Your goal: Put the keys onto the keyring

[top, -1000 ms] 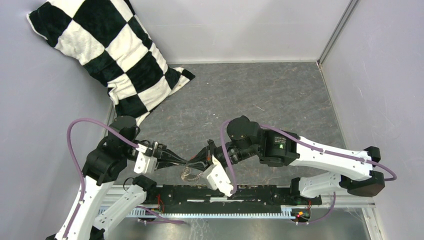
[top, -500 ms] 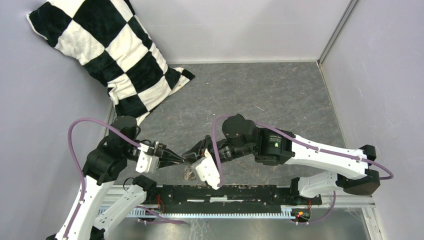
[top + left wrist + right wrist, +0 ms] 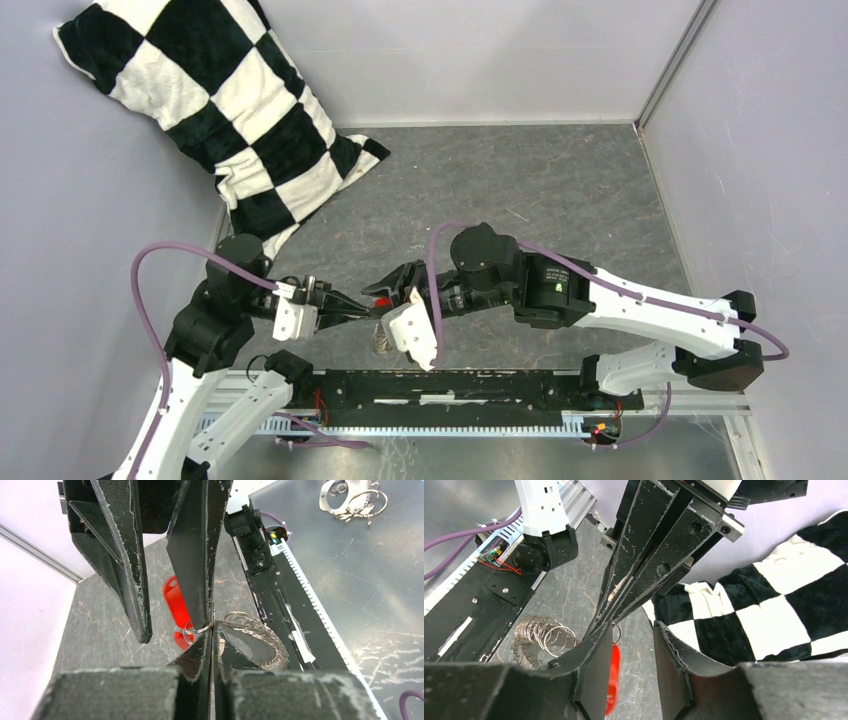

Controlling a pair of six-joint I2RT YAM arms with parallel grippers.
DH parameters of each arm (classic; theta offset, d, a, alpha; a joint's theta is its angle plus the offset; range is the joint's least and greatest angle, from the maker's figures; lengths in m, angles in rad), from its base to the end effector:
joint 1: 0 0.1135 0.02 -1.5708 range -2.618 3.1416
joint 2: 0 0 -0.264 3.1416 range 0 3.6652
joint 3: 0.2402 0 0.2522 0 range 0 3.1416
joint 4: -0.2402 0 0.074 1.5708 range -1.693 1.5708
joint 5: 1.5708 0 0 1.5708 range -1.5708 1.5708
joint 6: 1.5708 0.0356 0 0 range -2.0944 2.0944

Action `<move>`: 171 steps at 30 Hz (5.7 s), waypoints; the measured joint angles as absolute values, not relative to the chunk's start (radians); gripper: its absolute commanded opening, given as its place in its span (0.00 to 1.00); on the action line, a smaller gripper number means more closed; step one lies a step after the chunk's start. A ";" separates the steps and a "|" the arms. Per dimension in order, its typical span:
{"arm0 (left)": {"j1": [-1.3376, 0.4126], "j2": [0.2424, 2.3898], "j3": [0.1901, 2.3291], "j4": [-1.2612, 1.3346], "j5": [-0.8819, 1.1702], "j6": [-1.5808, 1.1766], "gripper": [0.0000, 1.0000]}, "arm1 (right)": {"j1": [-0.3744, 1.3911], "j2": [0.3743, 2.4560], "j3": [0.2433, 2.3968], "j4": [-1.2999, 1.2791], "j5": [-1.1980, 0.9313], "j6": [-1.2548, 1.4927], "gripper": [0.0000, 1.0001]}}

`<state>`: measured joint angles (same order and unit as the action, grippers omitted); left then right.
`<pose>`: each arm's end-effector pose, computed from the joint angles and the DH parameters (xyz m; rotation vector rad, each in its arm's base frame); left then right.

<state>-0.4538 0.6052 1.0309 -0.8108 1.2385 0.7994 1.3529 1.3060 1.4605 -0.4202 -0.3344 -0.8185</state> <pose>0.0576 -0.0656 0.3873 1.5719 0.8516 -0.9449 0.0508 0.2833 0.4370 -1.7576 0.6552 0.6782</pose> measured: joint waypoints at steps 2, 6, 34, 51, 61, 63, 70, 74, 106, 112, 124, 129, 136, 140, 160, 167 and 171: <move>-0.454 0.587 1.015 -0.753 1.232 0.743 0.02 | 1.352 1.305 1.468 -0.421 -0.330 -0.824 0.45; -0.454 0.574 1.006 -0.682 1.232 0.686 0.02 | 1.350 1.306 1.493 -0.430 -0.327 -0.831 0.48; -0.454 0.562 0.990 -0.595 1.231 0.628 0.02 | 1.298 1.283 1.552 -0.484 -0.276 -0.796 0.68; -0.454 0.508 0.898 -0.311 1.057 0.289 0.02 | 1.249 1.273 1.616 -0.522 -0.306 -0.563 0.64; -0.454 0.498 0.895 -0.272 1.010 0.237 0.02 | 1.241 1.303 1.615 -0.552 -0.354 -0.507 0.52; -0.454 0.497 0.892 -0.266 0.999 0.228 0.02 | 1.241 1.306 1.615 -0.551 -0.359 -0.501 0.49; -0.454 0.496 0.892 -0.255 0.988 0.213 0.02 | 1.232 1.311 1.607 -0.538 -0.368 -0.490 0.39; -0.454 0.495 0.892 -0.254 0.985 0.207 0.02 | 1.223 1.312 1.599 -0.533 -0.378 -0.483 0.36; -0.454 0.488 0.889 -0.253 0.969 0.206 0.02 | 1.196 1.316 1.559 -0.477 -0.409 -0.434 0.23; -0.454 0.488 0.889 -0.253 0.968 0.206 0.02 | 1.196 1.305 1.540 -0.456 -0.406 -0.432 0.23; -0.454 0.488 0.889 -0.253 0.966 0.206 0.02 | 1.195 1.301 1.530 -0.439 -0.406 -0.430 0.00; -0.454 0.488 0.889 -0.255 0.967 0.208 0.22 | 1.193 1.294 1.517 -0.424 -0.406 -0.426 0.01; -0.454 0.490 0.932 -0.395 0.968 0.332 0.30 | 1.131 1.280 1.505 -0.423 -0.451 -0.405 0.00; -0.454 0.488 0.965 -0.476 0.966 0.393 0.30 | 1.084 1.273 1.505 -0.427 -0.505 -0.389 0.01; -0.454 0.571 1.032 -0.582 1.015 0.419 0.68 | 1.065 1.298 1.505 -0.473 -0.689 -0.362 0.00; -0.454 0.581 1.023 -0.567 0.968 0.366 0.57 | 1.065 1.298 1.505 -0.464 -0.689 -0.359 0.00; -0.454 0.550 0.976 -0.487 0.915 0.309 0.56 | 1.065 1.298 1.505 -0.452 -0.689 -0.352 0.00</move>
<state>-0.4538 0.5503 0.9764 -0.4873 0.9146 0.3088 1.0649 1.2976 1.5047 -0.4519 -0.6888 -0.3519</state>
